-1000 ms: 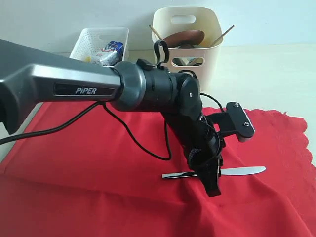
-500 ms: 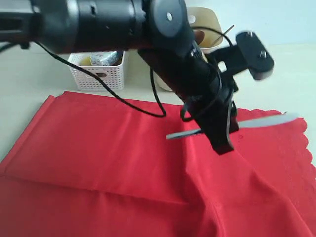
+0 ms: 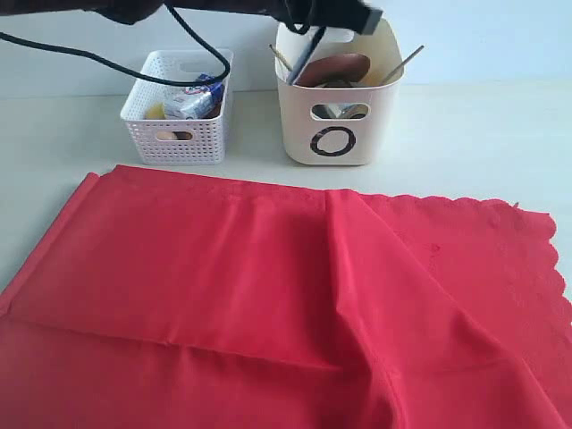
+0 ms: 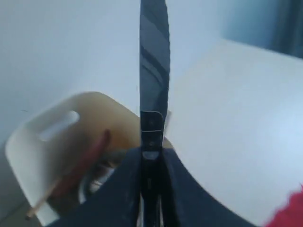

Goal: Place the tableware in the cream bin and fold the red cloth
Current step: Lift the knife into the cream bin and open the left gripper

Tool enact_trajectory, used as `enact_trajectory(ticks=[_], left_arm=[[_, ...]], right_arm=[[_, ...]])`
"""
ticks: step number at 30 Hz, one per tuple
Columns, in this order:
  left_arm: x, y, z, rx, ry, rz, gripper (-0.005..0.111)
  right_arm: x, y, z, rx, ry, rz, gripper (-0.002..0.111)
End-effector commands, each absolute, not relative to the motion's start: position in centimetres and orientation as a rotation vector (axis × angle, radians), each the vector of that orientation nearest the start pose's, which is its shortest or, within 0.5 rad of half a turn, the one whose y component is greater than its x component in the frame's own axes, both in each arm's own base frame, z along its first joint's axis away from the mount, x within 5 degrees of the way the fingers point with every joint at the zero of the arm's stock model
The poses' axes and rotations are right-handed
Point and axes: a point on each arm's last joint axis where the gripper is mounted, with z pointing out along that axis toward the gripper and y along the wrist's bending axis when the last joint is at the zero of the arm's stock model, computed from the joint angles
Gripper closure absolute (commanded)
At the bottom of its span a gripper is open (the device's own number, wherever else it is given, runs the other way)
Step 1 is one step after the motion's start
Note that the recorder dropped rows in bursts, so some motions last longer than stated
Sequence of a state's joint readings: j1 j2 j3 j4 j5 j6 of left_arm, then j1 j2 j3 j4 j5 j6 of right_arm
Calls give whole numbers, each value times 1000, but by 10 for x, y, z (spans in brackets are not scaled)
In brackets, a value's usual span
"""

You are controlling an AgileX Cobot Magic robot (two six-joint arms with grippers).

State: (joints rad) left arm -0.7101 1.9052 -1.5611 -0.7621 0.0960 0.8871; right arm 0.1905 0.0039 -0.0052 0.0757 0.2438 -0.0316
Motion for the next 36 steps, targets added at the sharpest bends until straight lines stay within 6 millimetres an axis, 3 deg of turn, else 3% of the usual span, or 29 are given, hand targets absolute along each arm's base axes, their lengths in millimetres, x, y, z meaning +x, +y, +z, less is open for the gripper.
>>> enact_trajectory(ticks=[1,7,9,11,15,18,20,26,29,31,36], left_arm=[[375,-302,301,526,1657,-359,107],[402,-320,295,406,1558,-383,106],[408,-326,287,404,1568,-408,101],[412,-331,277,415,1587,-410,88],[419,-335,262,414,1599,-401,39],[419,-337,257,436,1627,-410,10],[418,-338,255,456,1643,-417,2],[414,-331,268,541,1716,-468,8],[410,-321,280,614,1786,-516,19],[406,-310,289,704,1844,-535,36],[396,-277,307,852,2005,-613,94]], right_arm=[[54,12,192,-143,1718,189,108],[54,12,192,-143,1718,189,108],[54,12,192,-143,1718,189,108],[54,12,192,-143,1718,189,108],[54,12,192,-143,1718,189,108],[54,12,192,-143,1718,189,108],[54,12,192,-143,1718,189,108],[54,12,192,-143,1718,189,108],[54,12,192,-143,1718,189,108],[54,12,192,-143,1718,189,108],[54,12,192,-143,1718,189,108]])
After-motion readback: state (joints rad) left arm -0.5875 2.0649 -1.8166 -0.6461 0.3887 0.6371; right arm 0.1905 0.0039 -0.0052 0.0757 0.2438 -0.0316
